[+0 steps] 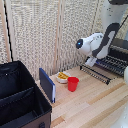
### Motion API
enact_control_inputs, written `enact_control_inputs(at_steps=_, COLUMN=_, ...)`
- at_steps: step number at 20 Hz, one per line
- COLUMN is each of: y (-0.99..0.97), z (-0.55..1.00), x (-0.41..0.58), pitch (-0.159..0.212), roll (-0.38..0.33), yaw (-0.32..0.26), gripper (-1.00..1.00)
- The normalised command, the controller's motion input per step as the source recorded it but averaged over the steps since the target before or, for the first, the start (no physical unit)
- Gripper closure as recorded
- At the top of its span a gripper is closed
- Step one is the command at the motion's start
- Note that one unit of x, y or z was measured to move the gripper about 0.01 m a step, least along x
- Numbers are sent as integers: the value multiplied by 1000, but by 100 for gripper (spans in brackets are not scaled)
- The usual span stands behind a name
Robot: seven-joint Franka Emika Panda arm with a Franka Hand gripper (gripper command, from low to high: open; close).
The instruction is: With care, position your gripper close to the oven tray handle. Make sure to grip the handle tightly. Delicately and attentively pull the tray out from the oven.
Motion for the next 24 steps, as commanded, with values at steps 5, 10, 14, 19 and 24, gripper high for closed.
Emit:
enact_control_inputs(at_steps=5, y=-528, z=-29, x=-18, pitch=47, roll=0, yaw=137, gripper=-100)
enact_control_inputs(at_steps=10, y=-364, z=-18, x=18, pitch=55, roll=2, yaw=45, gripper=100)
enact_control_inputs(at_steps=14, y=-303, z=0, x=10, pitch=38, roll=40, yaw=0, gripper=100)
enact_control_inputs(at_steps=19, y=-301, z=14, x=23, pitch=60, roll=74, yaw=0, gripper=100)
enact_control_inputs(at_steps=24, y=-271, z=91, x=48, pitch=74, roll=101, yaw=0, gripper=100)
